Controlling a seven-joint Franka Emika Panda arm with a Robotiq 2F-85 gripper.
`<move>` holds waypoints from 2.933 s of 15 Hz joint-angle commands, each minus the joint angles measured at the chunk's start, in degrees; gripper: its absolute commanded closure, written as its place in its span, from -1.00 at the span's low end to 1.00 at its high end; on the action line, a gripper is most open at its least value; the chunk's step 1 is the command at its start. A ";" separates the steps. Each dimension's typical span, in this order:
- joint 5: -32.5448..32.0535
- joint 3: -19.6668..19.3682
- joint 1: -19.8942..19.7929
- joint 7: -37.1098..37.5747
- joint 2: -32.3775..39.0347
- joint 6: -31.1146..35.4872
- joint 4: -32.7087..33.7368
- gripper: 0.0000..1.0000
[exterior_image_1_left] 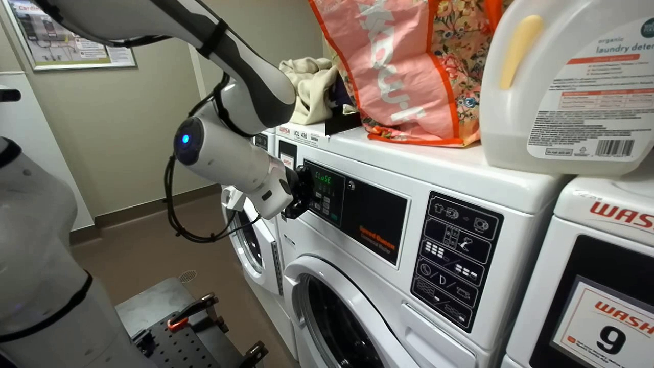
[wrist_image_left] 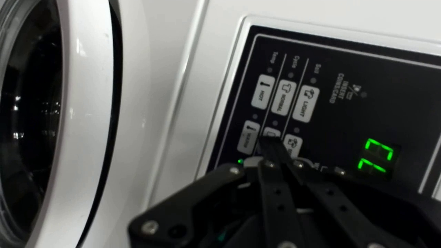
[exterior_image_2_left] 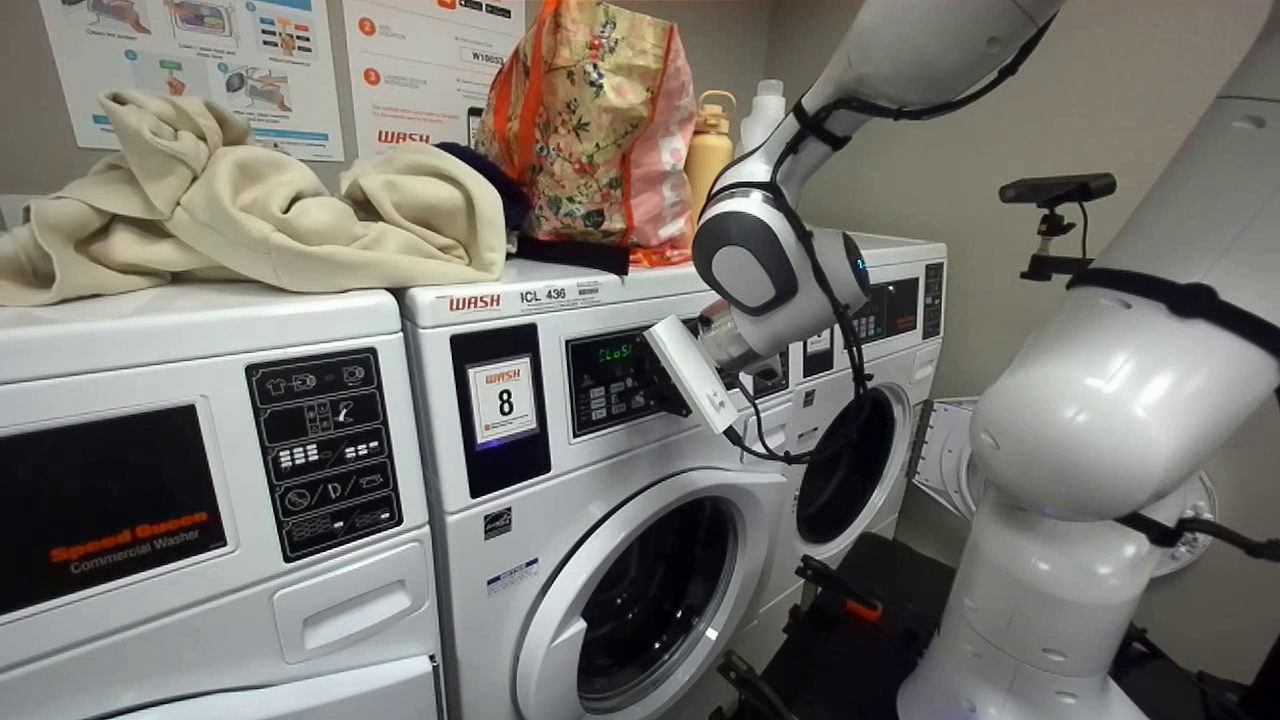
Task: Press the central button on the button pad of the washing machine
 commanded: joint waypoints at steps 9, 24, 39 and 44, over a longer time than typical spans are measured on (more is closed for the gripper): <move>0.02 12.42 -9.70 7.95 0.78 -0.75 0.27 1.00; 0.02 6.59 -4.98 12.70 -5.03 -4.19 -3.65 1.00; 0.00 3.10 -1.44 10.60 -7.05 1.63 -3.87 1.00; -0.03 0.70 0.26 10.54 -6.86 2.58 -3.88 1.00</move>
